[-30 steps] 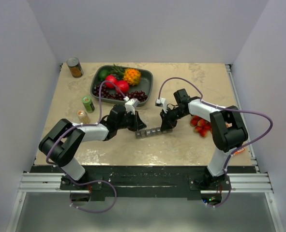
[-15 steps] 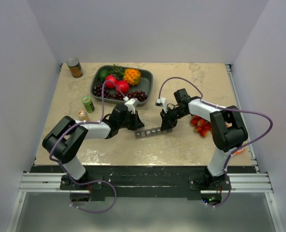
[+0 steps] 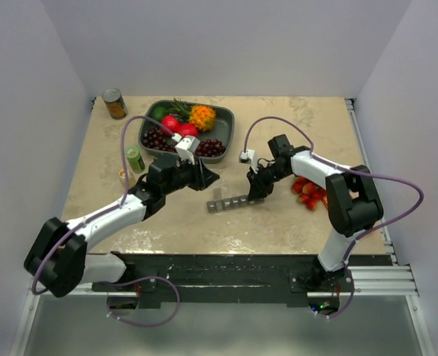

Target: Sort the pills into containers

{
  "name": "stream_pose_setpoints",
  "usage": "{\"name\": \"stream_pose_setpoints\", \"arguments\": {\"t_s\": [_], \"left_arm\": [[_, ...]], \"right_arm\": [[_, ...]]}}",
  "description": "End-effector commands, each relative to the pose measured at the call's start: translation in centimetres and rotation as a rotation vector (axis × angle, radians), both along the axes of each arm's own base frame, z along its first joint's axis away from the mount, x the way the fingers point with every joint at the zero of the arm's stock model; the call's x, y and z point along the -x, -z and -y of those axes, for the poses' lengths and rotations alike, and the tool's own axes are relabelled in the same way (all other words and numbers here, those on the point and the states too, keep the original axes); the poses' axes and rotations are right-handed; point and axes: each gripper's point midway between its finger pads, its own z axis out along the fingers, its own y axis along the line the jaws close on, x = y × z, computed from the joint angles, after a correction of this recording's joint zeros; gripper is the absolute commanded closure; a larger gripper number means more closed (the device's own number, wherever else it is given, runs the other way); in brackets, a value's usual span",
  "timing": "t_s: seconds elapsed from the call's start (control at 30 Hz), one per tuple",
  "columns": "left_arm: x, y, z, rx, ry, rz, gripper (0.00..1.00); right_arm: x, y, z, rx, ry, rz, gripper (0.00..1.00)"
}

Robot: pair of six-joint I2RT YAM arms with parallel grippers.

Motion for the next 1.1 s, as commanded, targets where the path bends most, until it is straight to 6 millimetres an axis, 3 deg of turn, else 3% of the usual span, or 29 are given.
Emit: {"name": "stream_pose_setpoints", "arguments": {"t_s": [0.0, 0.07, 0.1, 0.17, 0.2, 0.27, 0.33, 0.4, 0.57, 0.7, 0.8, 0.87, 1.07], "left_arm": [[0.2, -1.4, -3.6, -0.053, -0.068, 0.067, 0.67], [0.4, -1.3, -5.4, -0.085, -0.116, 0.069, 0.59], [0.3, -2.6, -6.7, -0.086, -0.15, 0.112, 0.56], [0.3, -2.7, -9.0, -0.129, -0.234, 0.12, 0.44], [0.5, -4.1, -10.3, -0.13, -0.274, 0.164, 0.38], [0.7, -4.1, -12.5, -0.174, -0.356, 0.168, 0.22], [1.1, -5.8, -14.5, -0.185, -0.44, 0.222, 0.07], [1.5, -6.6, -16.6, -0.22, -0.521, 0.249, 0.02], [2.0, -7.1, -19.2, -0.319, -0.601, 0.248, 0.0], [2.0, -7.3, -20.1, -0.382, -0.623, 0.24, 0.0], [2.1, -7.4, -20.8, -0.413, -0.645, 0.238, 0.0], [2.2, -7.5, -21.1, -0.423, -0.655, 0.236, 0.0], [2.2, -7.4, -22.0, -0.476, -0.669, 0.239, 0.0]], "right_arm": [[-0.7, -4.1, -0.2, -0.045, -0.046, 0.134, 0.77], [-0.6, -4.6, 0.0, -0.046, -0.057, 0.152, 0.75], [-0.6, -5.2, 0.0, -0.05, -0.057, 0.173, 0.74], [-0.5, -5.7, 0.2, -0.052, -0.063, 0.194, 0.71], [-0.4, -6.0, 0.2, -0.053, -0.067, 0.205, 0.69], [-0.5, -7.0, 0.4, -0.057, -0.066, 0.24, 0.66], [-0.5, -8.0, 0.6, -0.061, -0.065, 0.279, 0.63], [-0.5, -8.7, 0.7, -0.06, -0.065, 0.31, 0.59], [-0.8, -11.5, 1.2, -0.051, -0.063, 0.416, 0.49], [-1.5, -15.2, 1.2, -0.069, -0.055, 0.511, 0.33], [-1.2, -16.7, 0.4, -0.137, -0.039, 0.517, 0.22], [-0.8, -16.4, -0.2, -0.176, -0.041, 0.489, 0.21], [0.9, -12.1, -0.4, -0.203, -0.064, 0.416, 0.19]]}}
